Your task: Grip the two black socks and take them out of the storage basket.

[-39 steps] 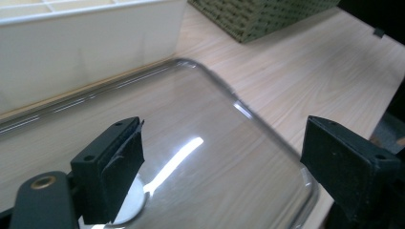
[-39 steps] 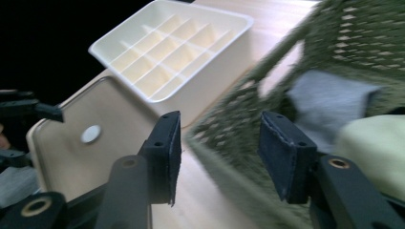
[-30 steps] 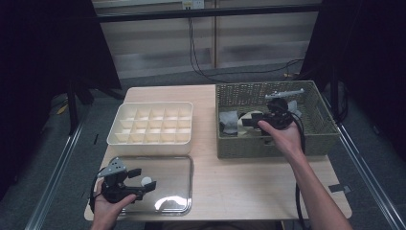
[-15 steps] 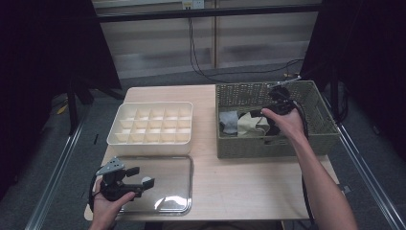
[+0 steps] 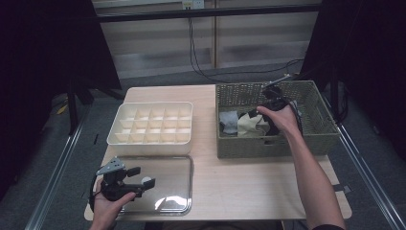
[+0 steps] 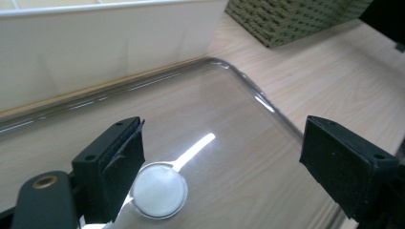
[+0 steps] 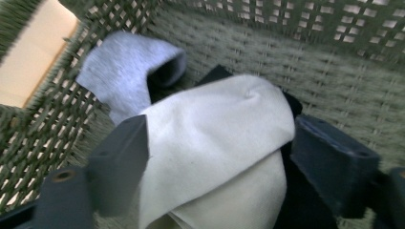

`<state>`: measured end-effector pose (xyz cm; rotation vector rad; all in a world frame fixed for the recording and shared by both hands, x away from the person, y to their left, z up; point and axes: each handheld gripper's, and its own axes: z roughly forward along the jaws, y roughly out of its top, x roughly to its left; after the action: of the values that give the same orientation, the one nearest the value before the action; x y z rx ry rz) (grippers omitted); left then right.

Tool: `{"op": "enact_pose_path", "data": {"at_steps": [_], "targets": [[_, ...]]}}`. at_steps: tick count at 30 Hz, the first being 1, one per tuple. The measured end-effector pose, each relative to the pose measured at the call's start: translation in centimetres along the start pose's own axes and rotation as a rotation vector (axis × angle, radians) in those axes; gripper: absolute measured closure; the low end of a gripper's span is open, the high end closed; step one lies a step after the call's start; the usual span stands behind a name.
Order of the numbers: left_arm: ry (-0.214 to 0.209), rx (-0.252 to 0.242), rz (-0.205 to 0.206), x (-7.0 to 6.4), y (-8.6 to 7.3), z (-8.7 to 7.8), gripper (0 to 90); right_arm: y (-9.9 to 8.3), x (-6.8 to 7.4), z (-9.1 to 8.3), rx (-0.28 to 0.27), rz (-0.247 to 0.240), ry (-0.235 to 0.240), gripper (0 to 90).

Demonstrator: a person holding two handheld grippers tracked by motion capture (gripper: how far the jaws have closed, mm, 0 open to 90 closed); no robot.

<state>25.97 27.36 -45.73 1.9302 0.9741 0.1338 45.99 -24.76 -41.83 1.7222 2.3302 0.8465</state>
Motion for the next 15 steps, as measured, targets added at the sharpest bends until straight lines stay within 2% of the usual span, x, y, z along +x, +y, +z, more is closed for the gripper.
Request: {"op": "enact_pose_path", "data": {"at_steps": [2,3,8,11,13,15], "targets": [[0.015,0.008,0.022,-0.2,0.0,-0.1,14.6,-0.1,-0.2,0.4,0.033,-0.005,-0.017,19.1],[0.024,0.012,0.031,-0.3,0.0,-0.1,14.6,-0.1,-0.3,0.5,0.04,0.007,0.001,19.0],[0.029,0.016,0.04,-0.3,0.0,-0.1,14.6,-0.2,-0.3,1.6,0.103,0.014,-0.013,15.7],[0.031,0.014,0.041,-0.3,0.0,-0.2,14.6,-0.2,0.0,2.0,0.115,-0.01,-0.013,19.4],[0.03,0.015,0.042,-0.2,0.0,-0.3,14.6,-0.2,0.1,2.4,0.147,-0.025,-0.019,23.8],[0.034,0.009,0.039,-0.2,0.0,-0.3,14.6,-0.2,0.2,2.6,0.157,-0.036,-0.014,32.7]]}}
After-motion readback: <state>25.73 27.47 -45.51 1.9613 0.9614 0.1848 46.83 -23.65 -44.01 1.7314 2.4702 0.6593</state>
